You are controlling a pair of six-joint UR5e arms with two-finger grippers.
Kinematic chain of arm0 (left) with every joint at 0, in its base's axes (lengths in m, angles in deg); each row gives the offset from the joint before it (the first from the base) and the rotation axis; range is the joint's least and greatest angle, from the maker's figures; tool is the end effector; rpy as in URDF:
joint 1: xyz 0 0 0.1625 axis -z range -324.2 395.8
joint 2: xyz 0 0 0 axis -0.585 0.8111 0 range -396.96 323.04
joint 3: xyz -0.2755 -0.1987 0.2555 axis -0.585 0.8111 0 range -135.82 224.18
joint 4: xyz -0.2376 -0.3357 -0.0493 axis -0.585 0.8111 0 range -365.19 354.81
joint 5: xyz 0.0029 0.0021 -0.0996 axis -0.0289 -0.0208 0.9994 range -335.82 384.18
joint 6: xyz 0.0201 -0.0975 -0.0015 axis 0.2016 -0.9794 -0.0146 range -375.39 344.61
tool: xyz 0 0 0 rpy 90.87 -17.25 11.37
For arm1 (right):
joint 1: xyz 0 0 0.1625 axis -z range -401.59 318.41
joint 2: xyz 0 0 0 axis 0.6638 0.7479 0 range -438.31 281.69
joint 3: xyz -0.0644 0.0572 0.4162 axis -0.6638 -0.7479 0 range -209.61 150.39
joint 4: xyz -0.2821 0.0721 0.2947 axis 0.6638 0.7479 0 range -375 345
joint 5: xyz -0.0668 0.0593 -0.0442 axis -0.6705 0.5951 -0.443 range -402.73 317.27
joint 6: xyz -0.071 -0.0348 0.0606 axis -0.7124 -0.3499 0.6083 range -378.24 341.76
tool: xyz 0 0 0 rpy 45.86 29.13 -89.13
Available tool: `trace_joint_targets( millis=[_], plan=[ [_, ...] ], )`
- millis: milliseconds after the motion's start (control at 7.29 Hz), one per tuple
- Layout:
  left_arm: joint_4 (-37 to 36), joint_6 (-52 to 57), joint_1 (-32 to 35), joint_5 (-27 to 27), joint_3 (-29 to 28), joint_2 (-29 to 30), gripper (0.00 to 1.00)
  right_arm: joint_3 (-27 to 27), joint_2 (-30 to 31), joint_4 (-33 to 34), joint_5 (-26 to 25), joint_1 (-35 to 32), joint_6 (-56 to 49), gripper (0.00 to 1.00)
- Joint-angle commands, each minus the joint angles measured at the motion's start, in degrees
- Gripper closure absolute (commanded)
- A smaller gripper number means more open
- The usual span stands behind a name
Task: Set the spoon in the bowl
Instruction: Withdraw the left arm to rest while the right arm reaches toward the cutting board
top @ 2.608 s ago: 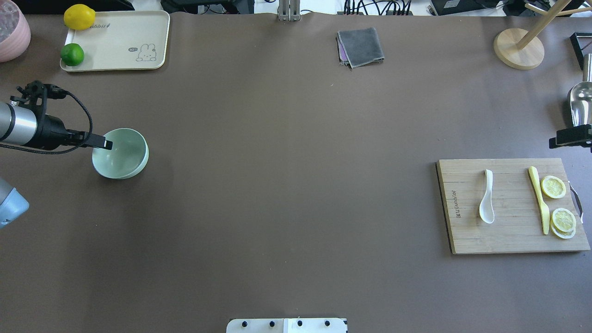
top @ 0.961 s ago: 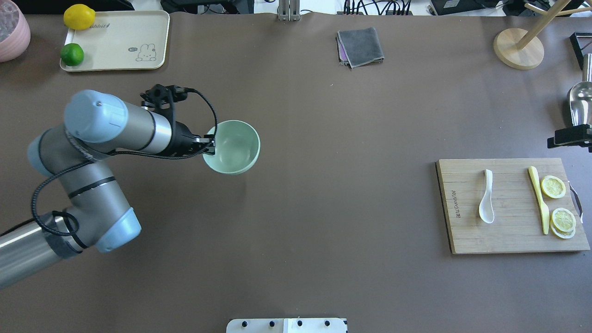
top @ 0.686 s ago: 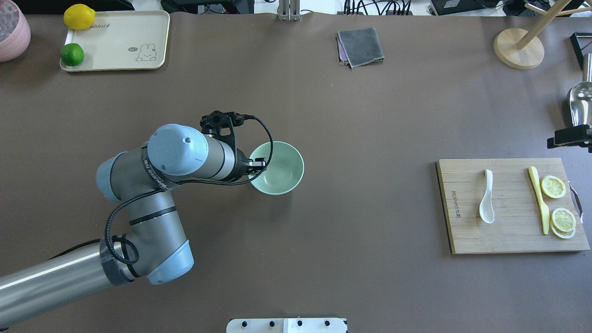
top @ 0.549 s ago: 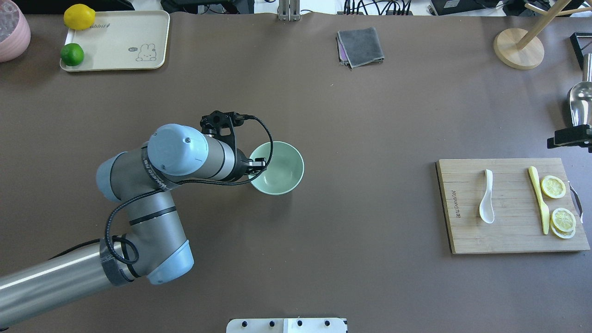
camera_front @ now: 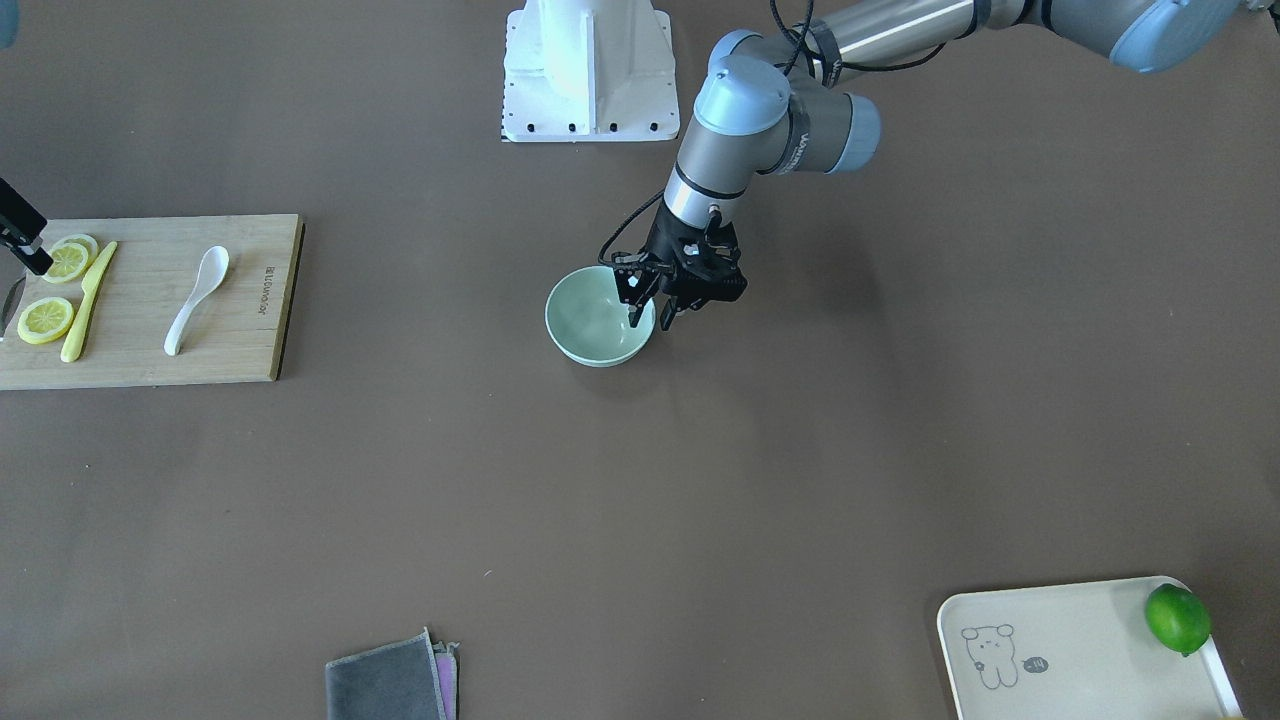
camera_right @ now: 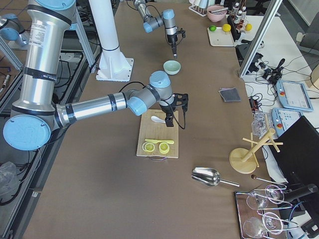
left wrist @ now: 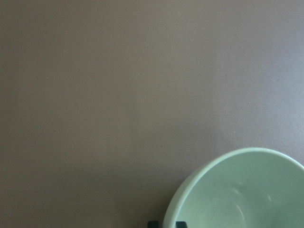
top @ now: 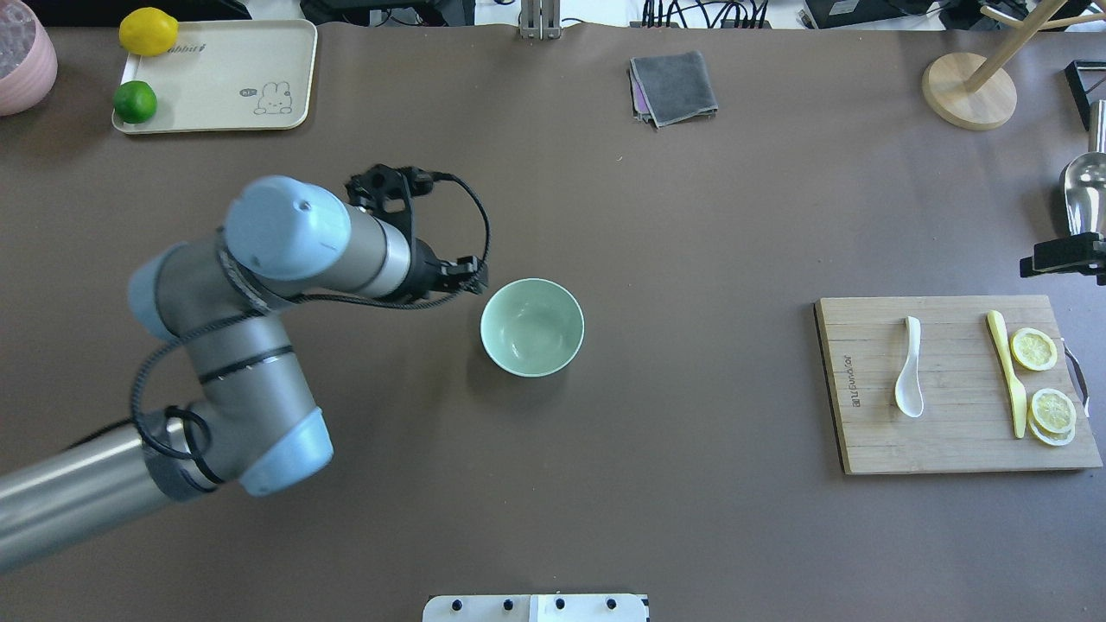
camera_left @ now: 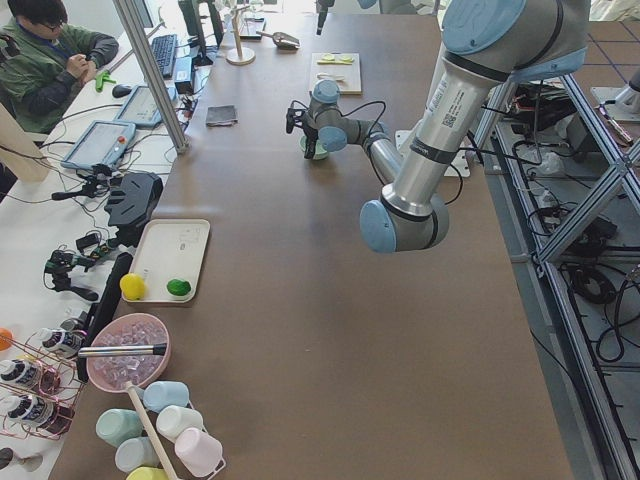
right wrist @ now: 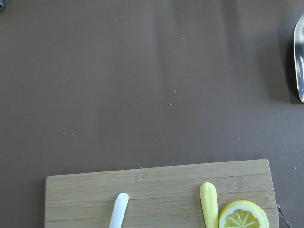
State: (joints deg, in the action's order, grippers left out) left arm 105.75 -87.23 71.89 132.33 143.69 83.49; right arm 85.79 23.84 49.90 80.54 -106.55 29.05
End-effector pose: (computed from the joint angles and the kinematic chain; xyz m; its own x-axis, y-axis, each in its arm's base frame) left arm 0.4627 -0.4638 0.2360 0.4794 0.0170 -0.8774 0.2003 0.9713 0.1282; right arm -0.1075 -0.4158 0.4916 0.6600 0.0730 0.7477 -0.2256 0.9686 0.1047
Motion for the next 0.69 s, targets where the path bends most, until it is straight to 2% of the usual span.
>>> trace_joint_targets(
  millis=[0,137,275,412,549],
  plan=[
    [-4.8,16.7,16.5,16.0,7.8,-10.4,0.02,0.1,0.1,0.0,-0.3,1.2,0.3,0.01],
    [-4.8,29.2,24.3,20.8,8.1,-16.9,0.02,0.2,0.1,-0.2,-2.5,3.4,4.1,0.02],
    [-4.8,44.2,33.3,25.8,6.8,-22.7,0.02,-0.1,0.7,-3.3,-5.4,6.7,7.8,0.03],
    [-4.8,55.9,40.5,29.6,2.8,-25.0,0.02,-0.2,1.4,-5.1,-7.5,10.3,13.2,0.04],
    [-4.8,62.2,43.8,30.3,-0.6,-25.1,0.02,-1.3,1.7,-7.3,-13.5,15.6,18.0,0.05]
  ],
)
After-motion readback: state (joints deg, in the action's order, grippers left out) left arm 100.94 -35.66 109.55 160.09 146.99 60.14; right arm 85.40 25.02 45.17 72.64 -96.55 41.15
